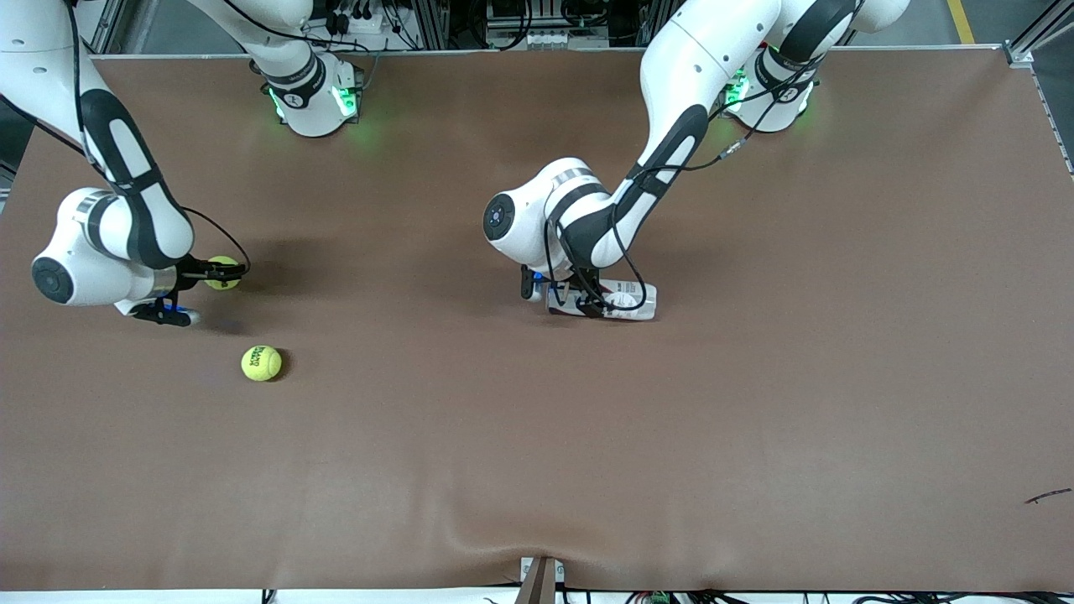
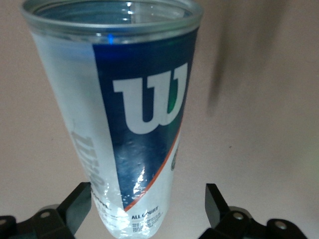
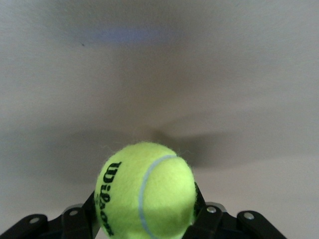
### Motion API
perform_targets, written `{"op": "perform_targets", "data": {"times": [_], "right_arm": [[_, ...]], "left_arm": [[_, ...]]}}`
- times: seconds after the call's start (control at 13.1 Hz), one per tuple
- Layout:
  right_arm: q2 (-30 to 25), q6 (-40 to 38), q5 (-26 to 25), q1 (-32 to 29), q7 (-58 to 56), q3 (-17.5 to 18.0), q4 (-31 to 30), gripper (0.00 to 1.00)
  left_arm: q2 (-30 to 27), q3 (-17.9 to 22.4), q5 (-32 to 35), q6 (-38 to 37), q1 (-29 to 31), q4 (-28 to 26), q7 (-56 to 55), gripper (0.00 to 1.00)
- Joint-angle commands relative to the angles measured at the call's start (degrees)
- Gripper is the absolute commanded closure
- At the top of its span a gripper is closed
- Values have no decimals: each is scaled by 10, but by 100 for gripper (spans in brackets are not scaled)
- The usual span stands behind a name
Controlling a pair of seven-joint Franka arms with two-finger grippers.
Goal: Insert tennis ball vertically with right arm
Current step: 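Grasp the Wilson tube with the left gripper while the right grasps the ball, then lift the tube upright with the left gripper while the right lifts the ball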
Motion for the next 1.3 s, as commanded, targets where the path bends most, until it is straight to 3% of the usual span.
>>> {"op": "perform_targets", "data": {"times": [0.0,0.69,0.76,1.07,1.22], "right_arm": [[-11,-123,4,-17,-15,11,95,35],[-28,-295,5,19,-27,15,339,34],[-29,-301,5,29,-26,15,354,34],[-58,-301,6,78,-15,15,370,34],[-72,-301,25,95,22,15,370,34]], "left_arm": [[14,7,23,1,-9,14,-14,0],[33,7,47,2,-14,13,-37,0],[33,7,51,2,-14,13,-37,0],[32,7,52,2,-17,12,-50,19],[32,7,52,2,-17,12,-51,22]]}}
